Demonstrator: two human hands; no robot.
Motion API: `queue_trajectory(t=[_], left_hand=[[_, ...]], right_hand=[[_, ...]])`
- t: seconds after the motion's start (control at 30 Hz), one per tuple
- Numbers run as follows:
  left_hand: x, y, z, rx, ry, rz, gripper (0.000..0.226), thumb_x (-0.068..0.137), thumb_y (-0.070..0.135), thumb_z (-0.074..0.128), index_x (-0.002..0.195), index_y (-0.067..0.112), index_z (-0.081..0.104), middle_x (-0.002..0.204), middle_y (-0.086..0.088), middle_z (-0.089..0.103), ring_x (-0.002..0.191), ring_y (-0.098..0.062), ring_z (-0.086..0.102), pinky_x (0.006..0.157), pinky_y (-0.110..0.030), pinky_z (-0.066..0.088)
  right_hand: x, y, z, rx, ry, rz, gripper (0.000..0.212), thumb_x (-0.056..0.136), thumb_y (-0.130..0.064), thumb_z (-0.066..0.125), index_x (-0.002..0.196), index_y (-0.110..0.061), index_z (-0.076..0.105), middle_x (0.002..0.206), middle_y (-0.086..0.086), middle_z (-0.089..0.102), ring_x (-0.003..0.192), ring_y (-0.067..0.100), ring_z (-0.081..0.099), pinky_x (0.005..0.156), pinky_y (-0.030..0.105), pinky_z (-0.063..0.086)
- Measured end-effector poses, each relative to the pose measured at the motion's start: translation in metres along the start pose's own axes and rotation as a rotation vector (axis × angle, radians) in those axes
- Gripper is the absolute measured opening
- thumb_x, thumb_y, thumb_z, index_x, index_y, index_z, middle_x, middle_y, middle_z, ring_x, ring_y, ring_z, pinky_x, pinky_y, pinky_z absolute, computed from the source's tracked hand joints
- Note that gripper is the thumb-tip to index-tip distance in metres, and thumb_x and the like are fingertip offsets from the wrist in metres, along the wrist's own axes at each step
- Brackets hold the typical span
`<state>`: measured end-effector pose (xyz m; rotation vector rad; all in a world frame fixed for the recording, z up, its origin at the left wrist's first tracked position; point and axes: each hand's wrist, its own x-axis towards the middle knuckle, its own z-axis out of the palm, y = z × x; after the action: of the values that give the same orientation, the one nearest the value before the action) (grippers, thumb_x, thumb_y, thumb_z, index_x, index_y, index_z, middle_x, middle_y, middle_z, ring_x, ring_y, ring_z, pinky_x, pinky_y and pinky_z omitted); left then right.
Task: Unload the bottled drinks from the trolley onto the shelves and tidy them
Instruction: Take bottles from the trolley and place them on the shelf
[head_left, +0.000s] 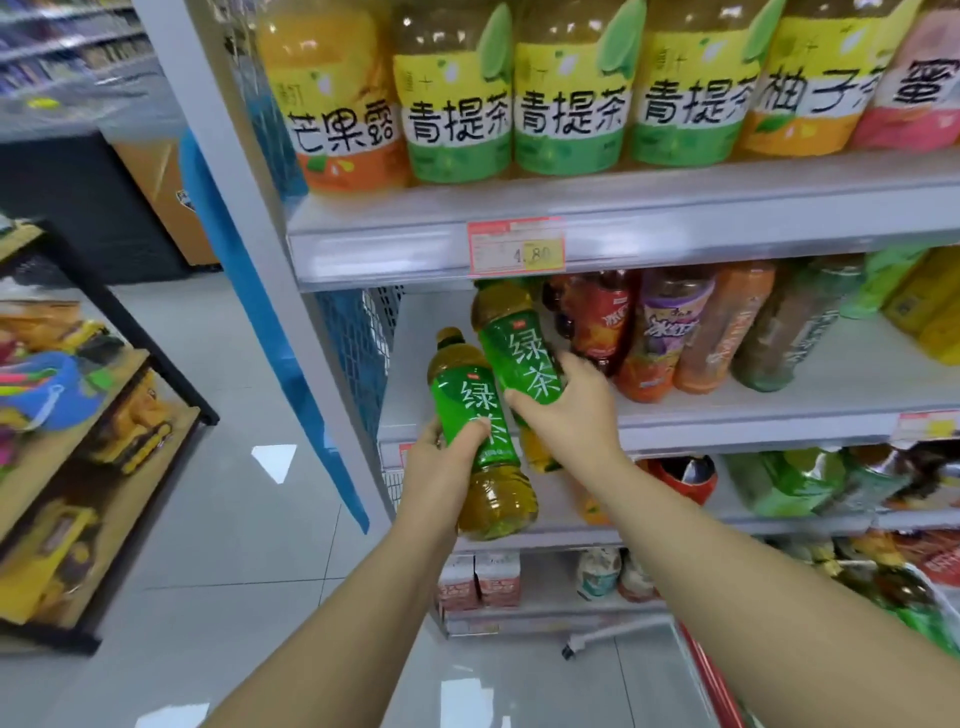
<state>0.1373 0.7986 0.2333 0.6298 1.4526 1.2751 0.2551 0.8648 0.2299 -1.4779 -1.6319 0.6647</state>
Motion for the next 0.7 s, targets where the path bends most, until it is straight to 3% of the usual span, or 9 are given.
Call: queue_trajectory(t=[0.07,0.13,0.2,0.3,0.4,0.47,0.57,0.7], left_hand=[[0.009,0.001,-0.011,0.009,0.01,0.001,0.021,0.085,0.016,0.064,0.104,0.018,0.058,0.089,-0.007,0.069,0.076,-0.025,0.068,0.071,-0.038,0.057],[0.018,0.001,-0.021,0.019,0.013,-0.006,0.027,0.085,0.015,0.065,0.11,0.019,0.055,0.093,-0.005,0.068,0.078,-0.024,0.069,0.07,-0.036,0.057],[0.027,0.001,-0.031,0.01,0.017,-0.011,0.035,0.084,0.016,0.065,0.116,0.021,0.052,0.095,-0.003,0.068,0.078,-0.022,0.069,0.067,-0.034,0.057],[0.04,0.002,-0.045,0.019,0.038,-0.008,0.049,0.084,0.018,0.067,0.128,0.022,0.046,0.099,0.001,0.067,0.084,-0.02,0.068,0.074,-0.036,0.056],[0.052,0.001,-0.054,0.012,0.05,-0.001,0.055,0.083,0.019,0.068,0.132,0.021,0.043,0.102,0.0,0.067,0.087,-0.02,0.068,0.079,-0.039,0.056],[0.058,0.001,-0.056,0.025,0.047,0.018,0.059,0.082,0.018,0.069,0.134,0.021,0.041,0.108,-0.001,0.066,0.092,-0.02,0.067,0.084,-0.042,0.054],[0.066,0.004,-0.052,0.102,0.042,0.111,0.064,0.081,0.017,0.07,0.136,0.024,0.038,0.116,0.005,0.06,0.097,-0.012,0.063,0.082,-0.032,0.053],[0.084,0.019,-0.036,0.178,-0.003,0.27,0.065,0.078,0.012,0.072,0.129,0.032,0.037,0.109,0.016,0.055,0.101,-0.009,0.059,0.085,-0.029,0.049]], right_hand=[[0.018,0.0,0.025,0.018,0.027,-0.047,0.045,0.068,-0.034,0.072,0.108,-0.02,0.058,0.098,0.003,0.065,0.096,0.025,0.058,0.082,0.032,0.047],[0.033,0.0,0.045,0.019,0.077,-0.073,0.063,0.071,-0.026,0.074,0.128,-0.014,0.05,0.115,0.012,0.061,0.109,0.031,0.052,0.089,0.022,0.032],[0.043,-0.001,0.06,0.051,0.14,-0.081,0.069,0.073,-0.018,0.075,0.133,-0.005,0.044,0.126,0.018,0.054,0.117,0.033,0.045,0.088,0.017,0.021],[0.052,0.002,0.074,0.197,0.19,-0.028,0.067,0.073,-0.009,0.073,0.131,-0.002,0.042,0.125,0.014,0.049,0.119,0.027,0.042,0.098,0.022,0.028],[0.059,0.01,0.08,0.307,0.234,0.044,0.064,0.068,0.0,0.073,0.125,-0.002,0.043,0.112,0.003,0.048,0.11,0.022,0.05,0.09,0.017,0.035],[0.063,0.016,0.081,0.31,0.209,0.071,0.066,0.067,-0.002,0.074,0.124,-0.004,0.04,0.114,0.004,0.048,0.109,0.022,0.051,0.095,0.026,0.04],[0.068,0.023,0.078,0.281,0.192,0.085,0.071,0.067,-0.005,0.077,0.126,-0.004,0.038,0.121,0.011,0.049,0.113,0.024,0.05,0.101,0.038,0.041],[0.073,0.032,0.073,0.255,0.127,0.085,0.075,0.069,-0.008,0.079,0.13,-0.009,0.036,0.125,0.009,0.049,0.117,0.022,0.048,0.1,0.033,0.041]])
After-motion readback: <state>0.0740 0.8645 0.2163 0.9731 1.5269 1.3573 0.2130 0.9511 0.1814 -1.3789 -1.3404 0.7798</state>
